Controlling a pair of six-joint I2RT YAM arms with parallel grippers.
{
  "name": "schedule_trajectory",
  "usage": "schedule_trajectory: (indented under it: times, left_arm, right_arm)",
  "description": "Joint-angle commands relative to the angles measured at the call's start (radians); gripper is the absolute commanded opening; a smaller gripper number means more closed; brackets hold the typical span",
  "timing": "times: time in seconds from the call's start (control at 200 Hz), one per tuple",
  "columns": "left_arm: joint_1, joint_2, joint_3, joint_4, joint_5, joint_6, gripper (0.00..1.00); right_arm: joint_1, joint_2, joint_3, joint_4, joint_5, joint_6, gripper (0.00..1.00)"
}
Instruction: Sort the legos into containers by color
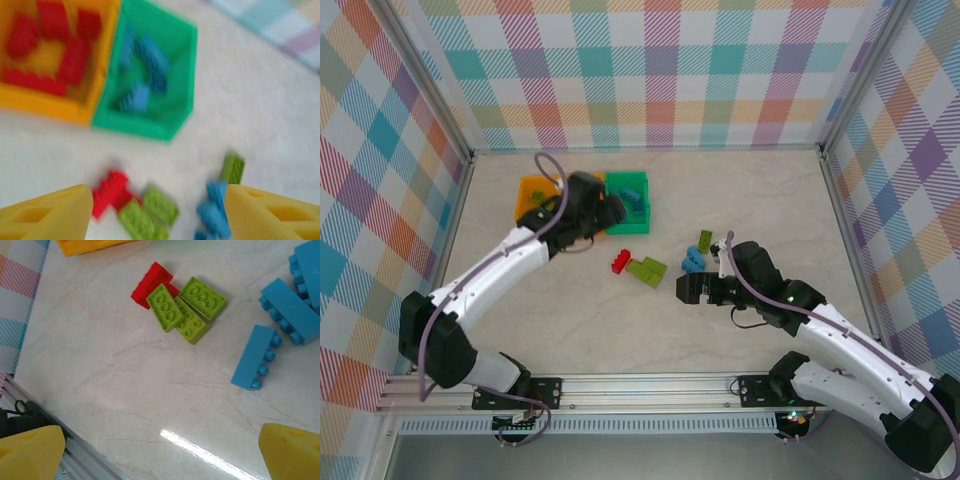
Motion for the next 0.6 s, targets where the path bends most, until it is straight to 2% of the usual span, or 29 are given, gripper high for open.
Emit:
schedule_trajectory:
  times: [0.0, 0.125, 0.24, 0.385, 0.465, 0.595]
  left_arm:
    - [-0.12, 0.009, -0.1, -0.031, -0.059, -0.218, 0.7]
    - [-0.211, 0.094, -0.1, -0.071, -0.049, -0.332, 0.69]
    - [-0.225, 0.194, -0.092, -0.056, -0.021, -0.373, 0.69]
    - [-0.224, 0.303, -0.039, -0.041, -0.02, -0.353, 0.75]
    - [-0.222, 0.351, 0.0, -0.058, -0.055, -0.322, 0.78]
    - [-0.211, 0.404, 0.032, -0.057, -0.072, -0.285, 0.78]
  right_arm:
    - [0.004, 0.011, -0.01, 0.036, 0.033, 0.014, 1.0]
    - [0.003, 0.011, -0.018, 0.027, 0.041, 0.006, 1.0]
    - [0.003, -0.004, -0.031, 0.025, 0.042, 0.006, 1.0]
    - [0.002, -0.036, -0.038, -0.001, 0.057, -0.001, 1.0]
    - [0.002, -0.055, -0.039, -0.02, 0.074, -0.01, 1.0]
    - [0.002, -0.071, -0.042, -0.034, 0.085, -0.019, 1.0]
